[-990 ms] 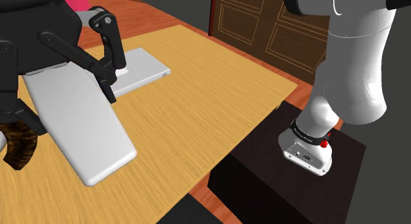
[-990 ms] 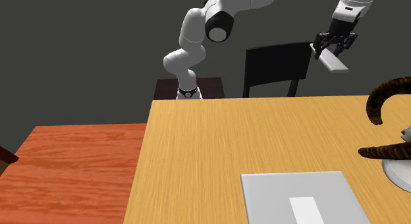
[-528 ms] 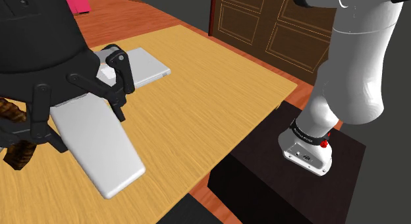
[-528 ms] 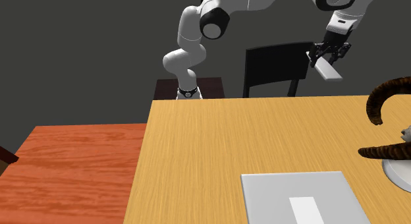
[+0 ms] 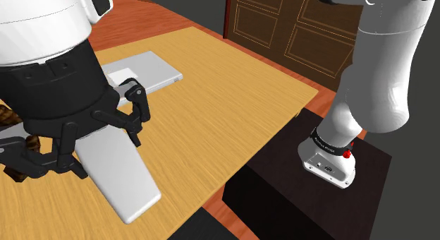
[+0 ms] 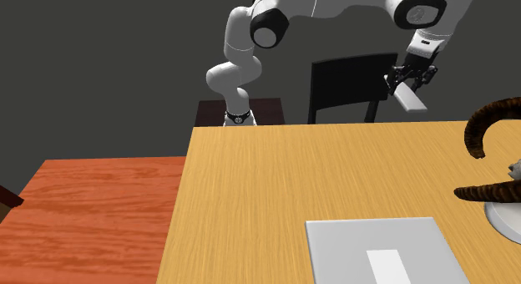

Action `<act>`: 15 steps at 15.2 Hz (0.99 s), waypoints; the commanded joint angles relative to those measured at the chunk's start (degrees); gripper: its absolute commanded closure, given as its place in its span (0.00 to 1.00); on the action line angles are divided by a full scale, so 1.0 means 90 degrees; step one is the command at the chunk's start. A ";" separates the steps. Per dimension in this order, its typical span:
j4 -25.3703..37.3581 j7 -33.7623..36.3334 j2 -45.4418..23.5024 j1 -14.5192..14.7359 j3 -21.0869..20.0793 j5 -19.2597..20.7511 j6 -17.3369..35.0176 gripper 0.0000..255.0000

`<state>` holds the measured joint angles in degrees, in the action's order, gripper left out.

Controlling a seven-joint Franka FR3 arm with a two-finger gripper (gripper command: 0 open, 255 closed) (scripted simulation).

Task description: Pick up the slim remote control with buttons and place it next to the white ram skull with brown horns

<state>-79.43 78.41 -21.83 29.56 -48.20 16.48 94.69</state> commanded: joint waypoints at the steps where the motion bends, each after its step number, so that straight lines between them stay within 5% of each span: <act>1: -0.0230 0.0001 0.0037 -0.0063 -0.0002 -0.0021 0.0200 1.00; 15: -0.1391 0.0113 -0.0017 -0.0234 0.0066 0.0072 0.1369 1.00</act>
<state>-91.40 79.31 -21.83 27.47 -47.69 16.96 106.31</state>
